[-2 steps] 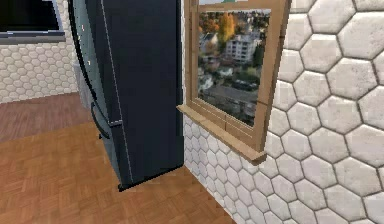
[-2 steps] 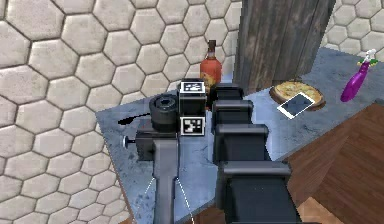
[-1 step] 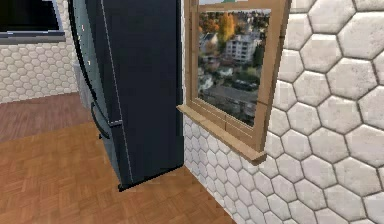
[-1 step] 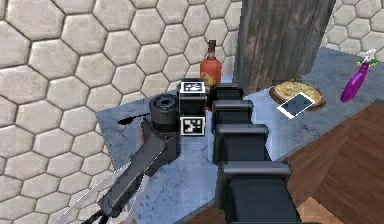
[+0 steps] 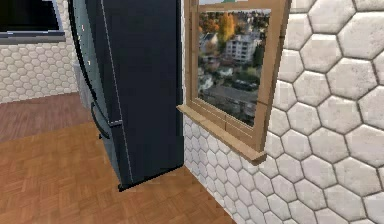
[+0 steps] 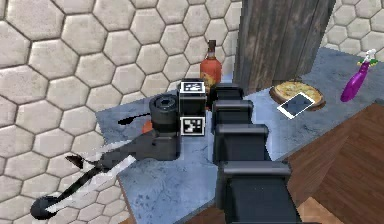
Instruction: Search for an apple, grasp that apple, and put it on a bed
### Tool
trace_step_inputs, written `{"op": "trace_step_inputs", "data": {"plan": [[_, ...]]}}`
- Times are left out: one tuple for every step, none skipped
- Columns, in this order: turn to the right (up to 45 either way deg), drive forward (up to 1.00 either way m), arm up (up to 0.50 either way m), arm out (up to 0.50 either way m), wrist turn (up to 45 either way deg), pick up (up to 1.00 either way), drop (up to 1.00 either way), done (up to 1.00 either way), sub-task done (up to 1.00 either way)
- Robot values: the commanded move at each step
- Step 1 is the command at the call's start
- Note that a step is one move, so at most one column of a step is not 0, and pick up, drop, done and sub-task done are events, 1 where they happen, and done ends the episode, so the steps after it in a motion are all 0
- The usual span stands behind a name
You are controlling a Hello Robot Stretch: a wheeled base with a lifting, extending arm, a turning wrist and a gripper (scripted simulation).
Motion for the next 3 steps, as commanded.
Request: {"op": "trace_step_inputs", "data": {"plan": [[0.0, 0.0, 0.0, 0.0, 45.0, 0.0, 0.0, 0.0, 0.0], [0.0, 0.0, 0.0, 0.0, 27.0, 0.0, 0.0, 0.0, 0.0], [0.0, 0.0, -0.1, 0.0, 0.0, 0.0, 0.0, 0.0, 0.0]]}}
